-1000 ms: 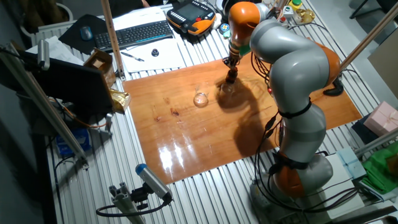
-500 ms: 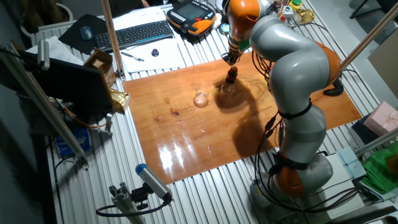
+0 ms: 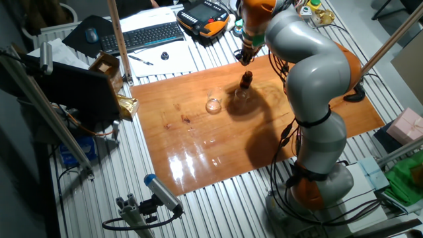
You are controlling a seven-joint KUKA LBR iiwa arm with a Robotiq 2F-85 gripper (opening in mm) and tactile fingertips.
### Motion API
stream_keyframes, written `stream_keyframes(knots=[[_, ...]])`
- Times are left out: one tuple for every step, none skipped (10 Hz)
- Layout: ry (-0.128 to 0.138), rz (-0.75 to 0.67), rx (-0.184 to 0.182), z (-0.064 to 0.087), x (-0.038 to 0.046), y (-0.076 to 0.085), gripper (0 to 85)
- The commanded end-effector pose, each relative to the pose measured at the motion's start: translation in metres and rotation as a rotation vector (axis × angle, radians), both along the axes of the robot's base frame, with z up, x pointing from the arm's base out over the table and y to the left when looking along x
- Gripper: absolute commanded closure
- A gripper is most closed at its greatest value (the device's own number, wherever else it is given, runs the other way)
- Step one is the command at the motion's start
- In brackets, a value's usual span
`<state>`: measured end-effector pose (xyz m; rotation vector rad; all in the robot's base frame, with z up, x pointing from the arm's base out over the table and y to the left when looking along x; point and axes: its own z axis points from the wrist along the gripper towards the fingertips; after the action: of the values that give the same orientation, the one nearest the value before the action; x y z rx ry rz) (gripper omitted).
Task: Transfer liquid using a dropper
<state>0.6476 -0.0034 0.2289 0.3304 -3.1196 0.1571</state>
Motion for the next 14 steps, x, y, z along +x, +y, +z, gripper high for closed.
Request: stream_keyframes(knots=[[0.005, -0.002, -0.003, 0.004, -0.0018, 0.002, 70.7], [0.012, -0.006, -0.006, 0.008, -0.0035, 0.003, 71.0], [0.015, -0.009, -0.006, 0.01, -0.0047, 0.004, 71.3], [0.017, -0.011, -0.008, 0.012, -0.0052, 0.005, 71.7], [0.02, -0.014, -0.005, 0.012, -0.0051, 0.006, 72.0], [0.024, -0.021, -0.003, 0.012, -0.0048, 0.008, 73.0], [0.025, -0.023, -0.006, 0.013, -0.0047, 0.01, 73.3], [0.025, -0.023, -0.009, 0.014, -0.0048, 0.009, 73.3], [0.026, -0.021, -0.008, 0.015, -0.0052, 0.009, 73.3], [0.027, -0.026, -0.006, 0.016, -0.0058, 0.011, 74.0], [0.037, -0.047, 0.018, 0.016, -0.0057, 0.014, 75.3], [0.043, -0.064, 0.033, 0.015, -0.0059, 0.02, 75.7], [0.051, -0.087, 0.05, 0.015, -0.007, 0.027, 76.3], [0.059, -0.11, 0.068, 0.016, -0.0078, 0.034, 77.0]])
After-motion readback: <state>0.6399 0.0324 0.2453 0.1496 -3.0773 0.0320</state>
